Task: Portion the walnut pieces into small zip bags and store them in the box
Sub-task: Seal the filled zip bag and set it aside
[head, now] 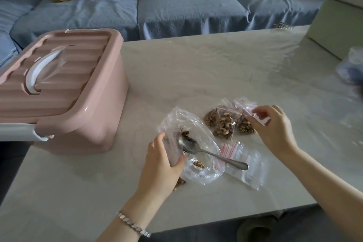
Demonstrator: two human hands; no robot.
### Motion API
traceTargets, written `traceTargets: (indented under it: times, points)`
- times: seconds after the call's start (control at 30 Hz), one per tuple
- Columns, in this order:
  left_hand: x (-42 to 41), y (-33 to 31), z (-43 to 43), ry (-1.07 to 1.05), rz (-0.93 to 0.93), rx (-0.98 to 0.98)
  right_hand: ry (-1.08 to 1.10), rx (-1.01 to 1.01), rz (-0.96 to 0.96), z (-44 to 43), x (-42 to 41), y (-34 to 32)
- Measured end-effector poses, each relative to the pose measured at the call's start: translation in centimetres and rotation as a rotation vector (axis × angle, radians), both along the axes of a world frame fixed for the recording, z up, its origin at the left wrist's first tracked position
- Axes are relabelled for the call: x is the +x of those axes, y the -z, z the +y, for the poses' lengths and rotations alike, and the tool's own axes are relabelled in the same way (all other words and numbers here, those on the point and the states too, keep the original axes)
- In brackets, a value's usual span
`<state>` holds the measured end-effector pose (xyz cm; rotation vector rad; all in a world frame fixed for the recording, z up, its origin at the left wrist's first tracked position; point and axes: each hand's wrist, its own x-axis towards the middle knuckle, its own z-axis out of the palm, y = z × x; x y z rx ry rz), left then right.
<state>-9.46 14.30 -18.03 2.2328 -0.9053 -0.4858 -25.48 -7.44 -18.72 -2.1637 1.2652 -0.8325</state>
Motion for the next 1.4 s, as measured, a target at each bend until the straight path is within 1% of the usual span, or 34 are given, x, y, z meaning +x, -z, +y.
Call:
traceTargets:
  times: [0.03,0.07,0.17,0.2,0.23,0.3,0.37,0.43,0.5,0.53,0.6,0.63,0.67,0.7,0.73,0.8,0.83,0.87,0.93,1.0,1.03,1.07,1.1,1.17,1.23,1.27,1.33,1.4]
  points:
    - [0.0,0.0,0.0,0.001,-0.007,-0.003,0.000,0.028,0.047,0.3,-0.9,0.1]
    - [0.0,0.0,-0.1,0.002,-0.014,-0.001,-0.014,0.103,0.128,0.5,-1.6,0.2]
    - [0.2,0.2,-0.2,-0.015,-0.006,-0.008,-0.122,0.413,0.473,0.7,-3.1,1.4]
    - [0.2,0.2,-0.2,-0.019,-0.004,-0.014,-0.148,0.455,0.542,0.8,-3.4,1.9]
    - [0.2,0.2,-0.1,-0.018,-0.005,-0.018,-0.149,0.455,0.565,0.8,-3.5,2.3]
    - [0.3,0.2,0.0,-0.011,0.000,-0.016,-0.115,0.437,0.512,0.7,-3.5,2.6]
    - [0.4,0.2,0.1,0.002,-0.011,-0.019,-0.085,0.477,0.436,0.3,-3.7,2.7]
    - [0.6,0.3,0.2,0.002,-0.009,-0.014,-0.078,0.501,0.411,-0.1,-4.0,2.4]
    - [0.6,0.0,0.3,-0.003,-0.033,0.001,-0.071,0.465,0.412,-0.5,-4.7,1.7]
    - [0.6,0.0,0.3,-0.005,-0.087,-0.003,-0.062,0.415,0.409,-0.6,-5.0,1.0]
    - [0.6,0.0,0.0,0.013,-0.282,-0.059,-0.046,0.305,0.331,-0.4,-5.4,-1.0]
    - [0.5,-0.2,-0.1,0.011,-0.364,-0.120,-0.041,0.293,0.234,-0.1,-5.3,-2.2]
    - [0.3,-0.6,-0.3,0.014,-0.383,-0.193,-0.043,0.320,0.105,0.6,-5.0,-3.4]
    - [0.0,-1.4,-0.6,0.030,-0.312,-0.260,-0.053,0.378,-0.038,1.4,-4.4,-4.6]
    - [-0.5,-2.6,-0.9,0.038,-0.134,-0.302,-0.074,0.452,-0.167,2.4,-3.7,-5.6]
    - [-1.2,-4.3,-1.6,0.001,0.422,-0.293,-0.127,0.604,-0.336,4.5,-2.0,-6.9]
    - [-1.2,-4.7,-1.9,-0.020,0.645,-0.283,-0.151,0.673,-0.387,5.6,-1.1,-7.3]
    - [-1.2,-4.9,-2.2,-0.027,0.788,-0.279,-0.172,0.733,-0.427,6.6,-0.3,-7.5]
    - [-1.1,-5.1,-2.4,-0.032,0.939,-0.304,-0.223,0.817,-0.453,8.2,0.9,-7.5]
    - [-1.0,-5.4,-2.3,-0.070,0.986,-0.327,-0.285,0.834,-0.386,9.3,1.6,-7.1]
    - [-0.8,-5.3,-2.2,-0.097,0.954,-0.330,-0.315,0.823,-0.342,9.7,1.8,-6.9]
    - [-0.5,-5.2,-1.9,-0.114,0.860,-0.328,-0.335,0.796,-0.297,9.9,2.0,-6.6]
    - [-0.2,-5.0,-1.7,-0.100,0.721,-0.319,-0.340,0.749,-0.257,9.9,2.1,-6.4]
    - [0.5,-5.0,-1.0,0.013,0.459,-0.290,-0.351,0.606,-0.190,9.6,2.4,-6.4]
    - [0.7,-5.3,-0.2,0.154,0.283,-0.241,-0.438,0.483,-0.121,9.2,2.8,-7.0]
    - [0.8,-5.3,0.1,0.209,0.205,-0.208,-0.492,0.461,-0.094,9.2,3.0,-7.4]
    - [0.8,-5.5,0.6,0.273,0.106,-0.171,-0.555,0.446,-0.054,9.5,3.4,-8.0]
    - [0.8,-5.8,0.8,0.311,0.124,-0.175,-0.576,0.398,-0.034,9.9,3.7,-8.2]
